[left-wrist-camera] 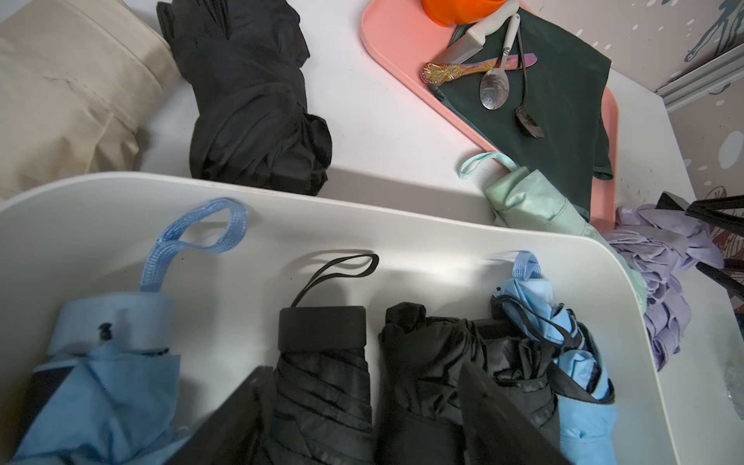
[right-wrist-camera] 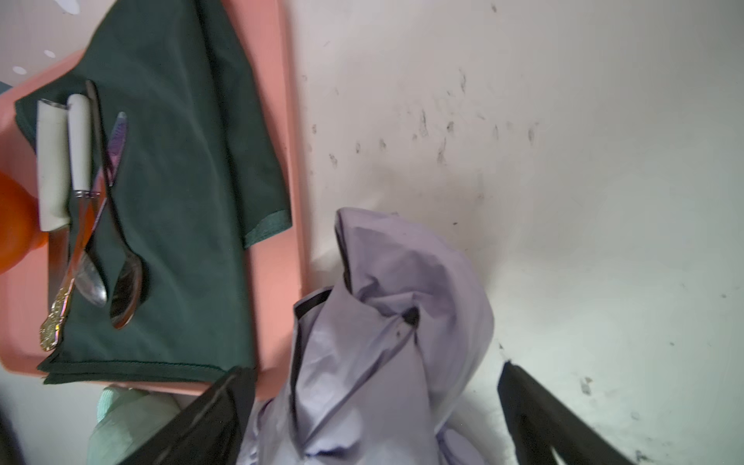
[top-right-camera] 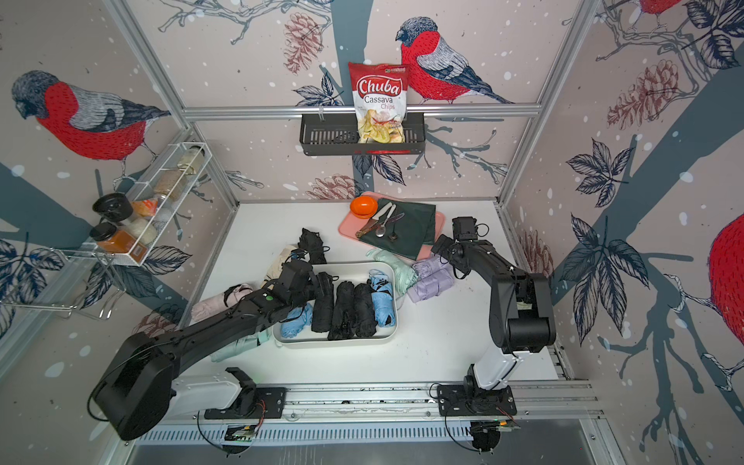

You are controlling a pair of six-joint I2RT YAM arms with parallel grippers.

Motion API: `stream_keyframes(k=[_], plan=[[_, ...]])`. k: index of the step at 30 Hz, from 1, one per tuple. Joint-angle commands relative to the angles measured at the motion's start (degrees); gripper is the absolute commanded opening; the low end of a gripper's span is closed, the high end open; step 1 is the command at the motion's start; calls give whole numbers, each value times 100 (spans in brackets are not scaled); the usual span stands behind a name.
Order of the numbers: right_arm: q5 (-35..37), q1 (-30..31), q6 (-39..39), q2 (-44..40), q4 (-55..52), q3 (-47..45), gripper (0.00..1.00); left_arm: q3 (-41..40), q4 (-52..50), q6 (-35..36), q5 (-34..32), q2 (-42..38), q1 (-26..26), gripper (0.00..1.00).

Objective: Put the umbrella into the storage box
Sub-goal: Pick up the umbrella from the center of the board, then adjust the umbrella in the storage box.

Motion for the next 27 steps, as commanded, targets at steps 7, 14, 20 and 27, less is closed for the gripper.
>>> stream_keyframes(k=[7, 14, 20, 27], plan=[[-372, -30, 47, 336, 204, -113, 99, 27, 224, 86, -26, 94, 16, 76], [-497, -31, 28, 552, 325, -106, 94, 16, 225, 75, 17, 189, 20, 76], [-683, -22, 55, 606, 550, -272, 81, -9, 180, 28, 104, 304, 24, 77], [-694, -44, 81, 514, 634, -340, 59, -154, 119, -59, 242, 345, 25, 77]])
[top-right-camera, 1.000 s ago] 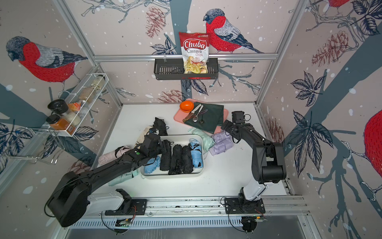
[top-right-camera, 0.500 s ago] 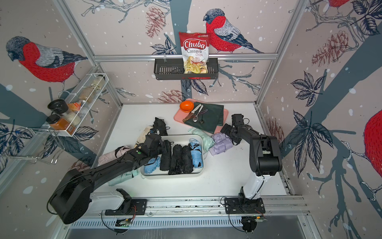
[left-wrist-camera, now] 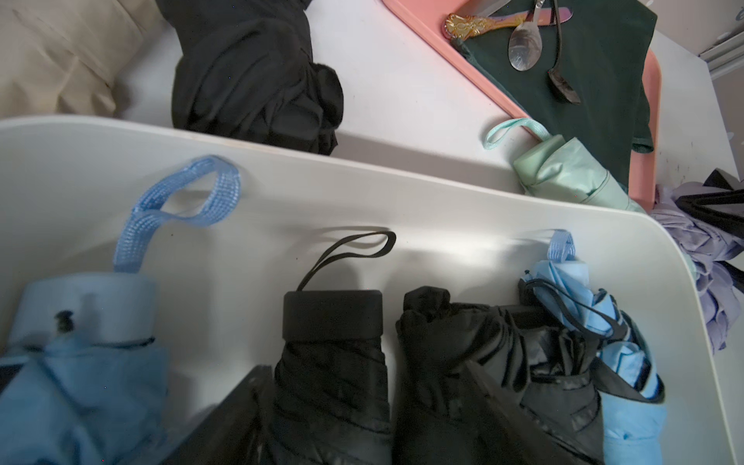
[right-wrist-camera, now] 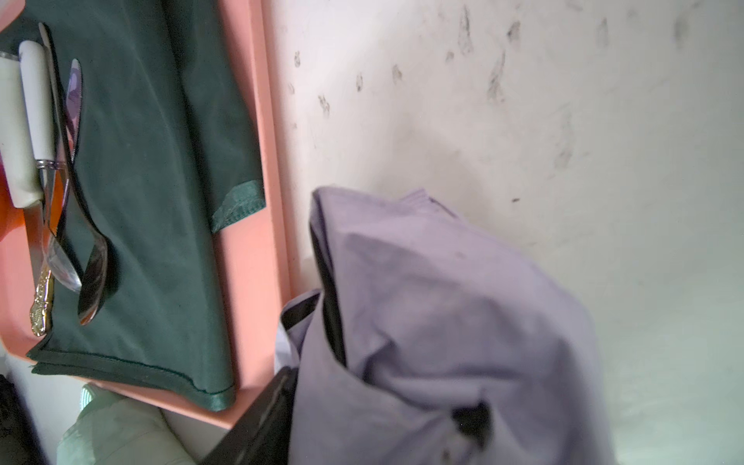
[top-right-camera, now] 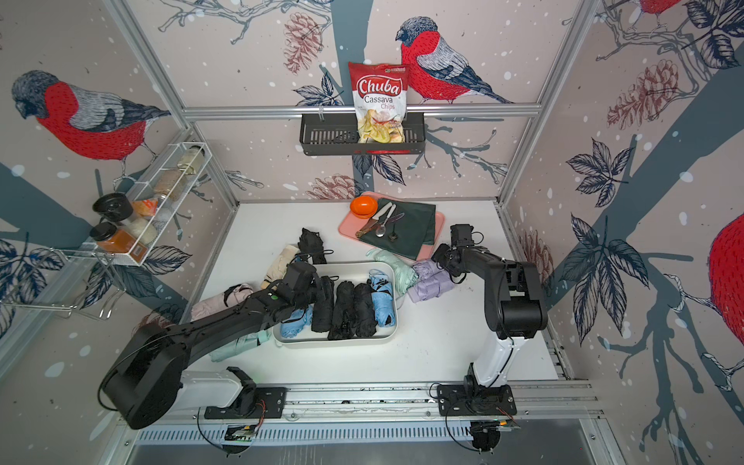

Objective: Put the umbrella into the storage box
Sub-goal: Adjust the umbrella in the storage box.

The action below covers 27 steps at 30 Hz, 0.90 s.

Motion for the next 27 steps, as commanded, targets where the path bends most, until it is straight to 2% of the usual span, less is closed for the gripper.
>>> stream_keyframes(k=[1, 7, 11, 20, 27], plan=[[-9, -13, -44, -91, -140, -27, 57, -58, 44, -56, 93, 15, 20, 77], [70, -39, -153, -322, -137, 97, 40, -151, 71, -82, 261, 58, 16, 76], [157, -49, -244, -425, -261, 261, 36, -151, 39, -97, 433, 181, 57, 76], [185, -49, -368, -629, -361, 412, 30, -133, -436, -104, 539, 314, 231, 69], [176, -37, -373, -737, -426, 535, 29, -193, -352, -30, 1186, 409, 236, 71]])
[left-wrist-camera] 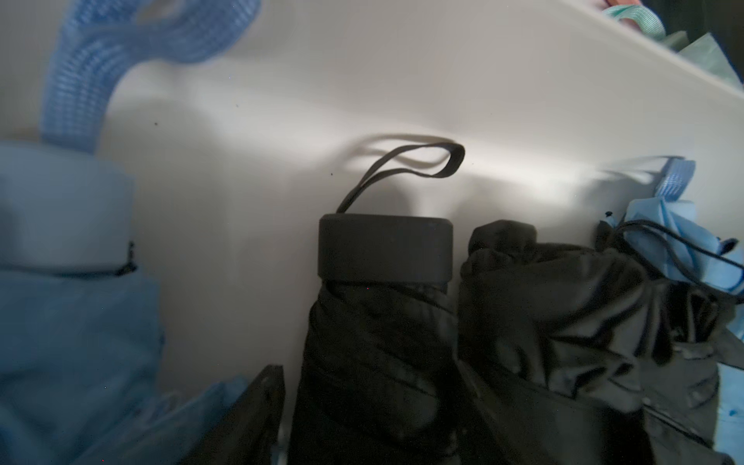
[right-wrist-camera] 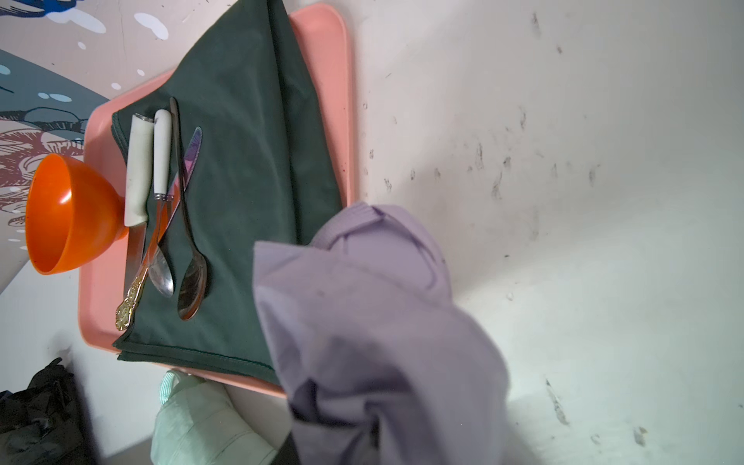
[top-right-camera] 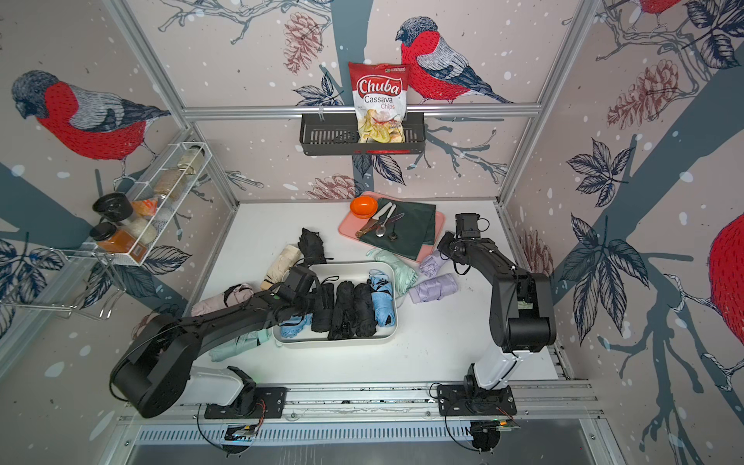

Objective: Put the umbrella into the storage box
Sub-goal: Adjust the umbrella in the storage box.

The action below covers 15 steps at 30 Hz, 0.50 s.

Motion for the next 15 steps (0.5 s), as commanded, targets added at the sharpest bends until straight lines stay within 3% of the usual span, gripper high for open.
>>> stream_keyframes(k=[1, 15], plan=[[13, 8, -65, -115, 55, 85, 29, -13, 9, 79, 470, 65, 10, 72], [114, 217, -208, -409, -191, 356, 27, 32, 234, 77, 1123, -207, 30, 59]])
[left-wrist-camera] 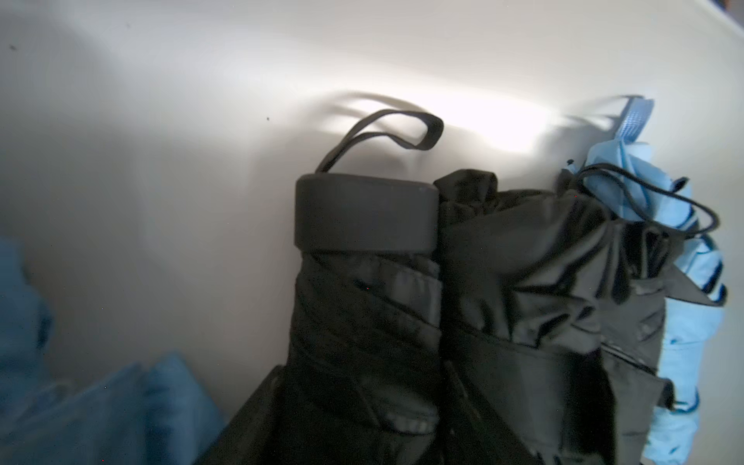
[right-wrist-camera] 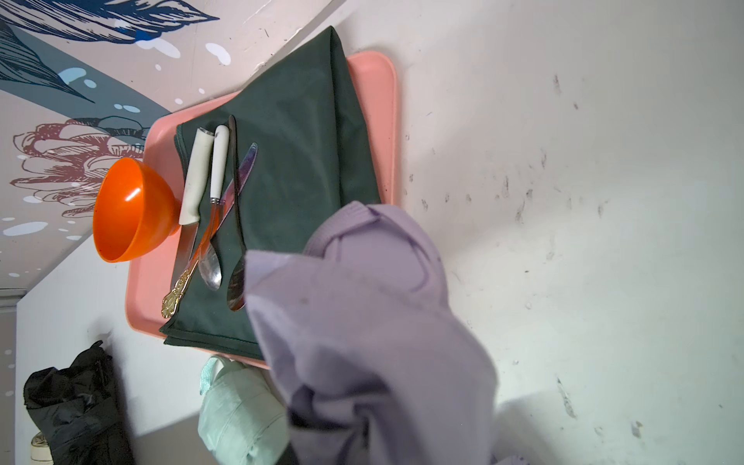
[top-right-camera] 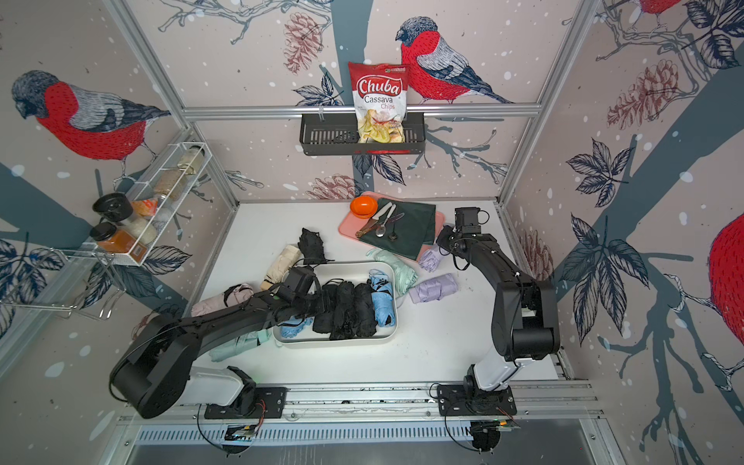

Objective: Put the umbrella into the storage box
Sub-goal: Adjust the umbrella in the storage box.

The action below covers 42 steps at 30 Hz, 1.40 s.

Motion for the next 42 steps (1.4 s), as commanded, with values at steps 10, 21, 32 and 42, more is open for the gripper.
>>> stream_keyframes(k=[10, 21, 32, 42], plan=[[99, 304, -93, -151, -98, 250, 27, 42, 189, -72, 510, -426, 17, 50], [62, 518, -86, -162, -67, 269, 27, -1, 108, -132, 449, -485, 21, 44], [38, 632, -90, -166, -47, 291, 28, 73, -127, -112, 149, -430, 0, 58], [18, 668, -77, -147, -29, 304, 29, 166, -262, -140, 198, -357, -140, 49]])
